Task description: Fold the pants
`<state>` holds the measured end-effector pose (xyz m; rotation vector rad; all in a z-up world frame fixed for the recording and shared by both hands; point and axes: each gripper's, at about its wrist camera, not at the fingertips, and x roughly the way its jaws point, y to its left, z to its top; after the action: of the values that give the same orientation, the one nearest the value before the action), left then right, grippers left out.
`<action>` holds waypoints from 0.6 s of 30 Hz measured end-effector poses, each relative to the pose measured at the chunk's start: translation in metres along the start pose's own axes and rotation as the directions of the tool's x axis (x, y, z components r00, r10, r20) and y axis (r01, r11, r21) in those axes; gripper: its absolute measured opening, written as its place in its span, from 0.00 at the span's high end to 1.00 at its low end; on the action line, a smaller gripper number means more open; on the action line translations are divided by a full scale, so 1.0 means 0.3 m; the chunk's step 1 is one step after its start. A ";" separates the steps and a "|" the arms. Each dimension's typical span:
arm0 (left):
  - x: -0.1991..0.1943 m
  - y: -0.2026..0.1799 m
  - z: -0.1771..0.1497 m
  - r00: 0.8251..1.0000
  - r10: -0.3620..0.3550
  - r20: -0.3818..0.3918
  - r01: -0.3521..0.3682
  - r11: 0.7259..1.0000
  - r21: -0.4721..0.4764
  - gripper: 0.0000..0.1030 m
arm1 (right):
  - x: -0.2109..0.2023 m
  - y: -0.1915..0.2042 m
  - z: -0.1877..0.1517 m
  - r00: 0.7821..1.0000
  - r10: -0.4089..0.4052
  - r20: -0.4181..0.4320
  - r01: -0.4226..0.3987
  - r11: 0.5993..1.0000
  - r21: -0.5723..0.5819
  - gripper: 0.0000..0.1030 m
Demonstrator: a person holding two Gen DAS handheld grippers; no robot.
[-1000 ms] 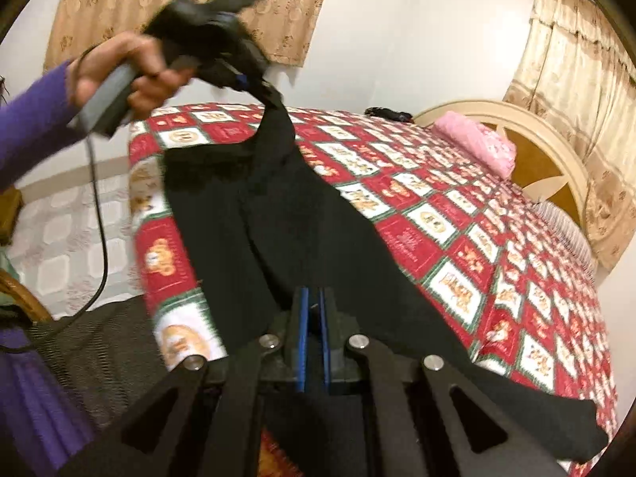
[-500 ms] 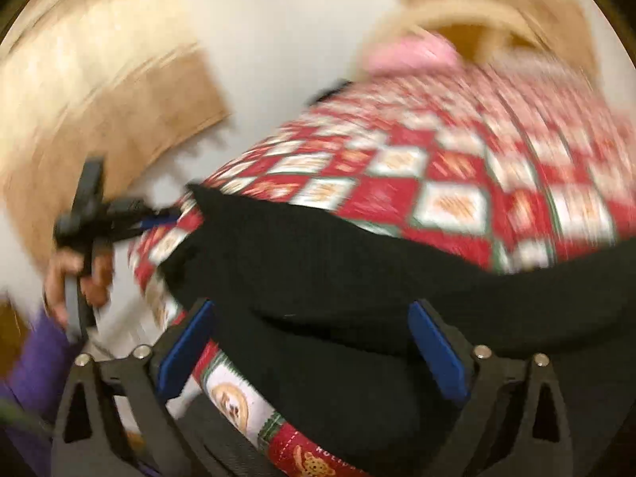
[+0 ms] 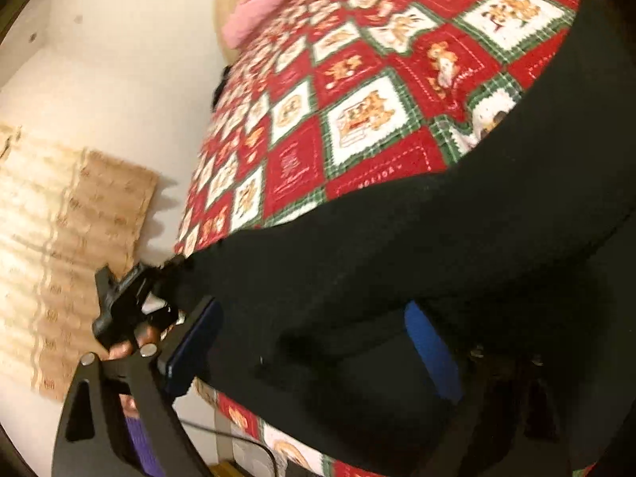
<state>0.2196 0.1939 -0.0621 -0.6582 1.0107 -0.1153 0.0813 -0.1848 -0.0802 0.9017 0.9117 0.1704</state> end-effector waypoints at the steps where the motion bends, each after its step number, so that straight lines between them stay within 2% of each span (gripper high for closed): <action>1: 0.000 0.004 -0.008 1.000 -0.019 -0.005 0.019 1.000 0.000 0.78 | -0.002 0.003 0.000 1.000 -0.029 0.007 0.029 1.000 -0.001 0.26; 2: -0.001 0.013 -0.014 0.998 -0.061 -0.022 0.061 0.998 -0.011 0.95 | -0.007 0.004 -0.003 0.997 -0.075 0.020 0.076 0.997 -0.016 0.43; 3: -0.007 0.021 -0.021 0.996 -0.083 -0.023 0.082 0.996 -0.026 0.95 | -0.006 0.001 -0.003 0.994 -0.105 0.025 0.106 0.994 -0.032 0.84; 4: -0.027 0.028 -0.030 0.996 -0.085 -0.011 0.085 0.996 -0.029 0.96 | 0.000 -0.024 0.001 0.996 -0.091 0.007 0.091 0.996 -0.024 0.92; 6: -0.064 0.019 -0.042 0.997 -0.083 0.010 0.083 0.997 -0.004 0.97 | 0.000 -0.082 0.004 1.000 -0.026 -0.016 0.027 0.999 0.037 0.92; 7: -0.090 0.011 -0.052 0.996 -0.087 0.022 0.087 0.996 0.010 0.97 | -0.010 -0.087 0.004 1.000 -0.014 -0.010 0.014 0.999 0.030 0.92; 14: -0.318 -0.028 -0.117 0.980 -0.164 0.115 0.156 0.985 0.078 0.97 | -0.157 -0.011 -0.059 0.995 0.051 0.088 -0.037 0.987 -0.156 0.92; 18: -0.360 0.000 -0.156 0.980 -0.153 0.126 0.141 0.985 0.097 0.97 | -0.234 -0.013 -0.120 0.994 0.048 0.101 -0.025 0.977 -0.212 0.92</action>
<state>0.1229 0.2139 0.0018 -0.6512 0.8232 -0.2411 0.0097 -0.1993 -0.0505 0.7234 0.7634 0.2442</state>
